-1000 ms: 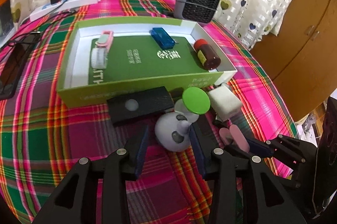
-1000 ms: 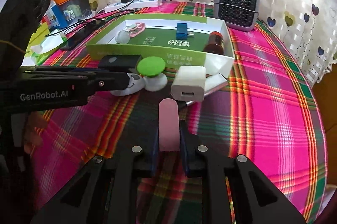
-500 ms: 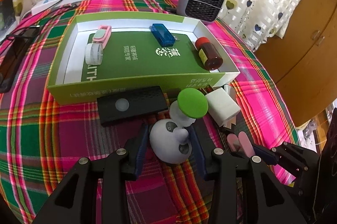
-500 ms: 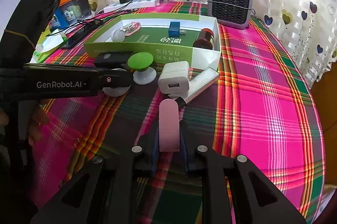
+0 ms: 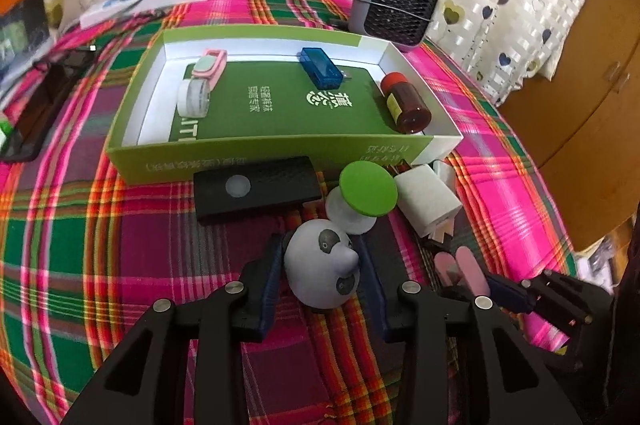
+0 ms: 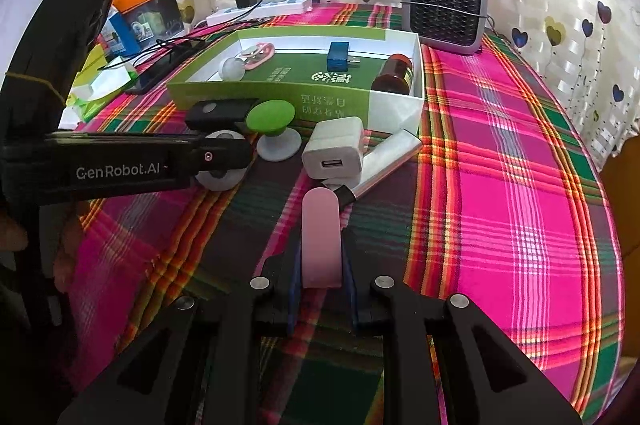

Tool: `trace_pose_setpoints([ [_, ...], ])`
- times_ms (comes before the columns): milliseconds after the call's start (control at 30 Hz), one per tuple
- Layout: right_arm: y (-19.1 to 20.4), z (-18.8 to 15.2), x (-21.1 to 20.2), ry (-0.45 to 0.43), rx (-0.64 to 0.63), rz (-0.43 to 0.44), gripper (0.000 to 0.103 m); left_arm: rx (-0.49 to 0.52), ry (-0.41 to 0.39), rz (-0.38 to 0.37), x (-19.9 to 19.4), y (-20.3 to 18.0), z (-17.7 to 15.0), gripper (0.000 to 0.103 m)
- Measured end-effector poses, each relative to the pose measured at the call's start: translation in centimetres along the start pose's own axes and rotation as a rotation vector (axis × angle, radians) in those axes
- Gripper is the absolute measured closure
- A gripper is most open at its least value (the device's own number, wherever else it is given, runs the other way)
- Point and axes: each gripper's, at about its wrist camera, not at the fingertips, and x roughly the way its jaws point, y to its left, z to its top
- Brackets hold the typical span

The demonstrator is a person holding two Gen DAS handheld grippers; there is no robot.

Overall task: Organize rigid objects
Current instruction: 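Carry the pink strip toward the box with the right tool while the left carries the panda toy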

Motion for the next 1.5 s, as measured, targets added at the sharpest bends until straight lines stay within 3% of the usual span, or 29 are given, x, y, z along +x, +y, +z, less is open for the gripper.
trace_pose_setpoints([
  [900,0.8,0.0,0.0,0.001,-0.009,-0.06,0.084,0.091,-0.031,0.002,-0.9,-0.4,-1.2,0.07],
  [1500,2.5,1.0,-0.8,-0.032,-0.025,-0.041,0.084,0.096,-0.078,-0.004,-3.1,0.3,-1.3,0.07],
])
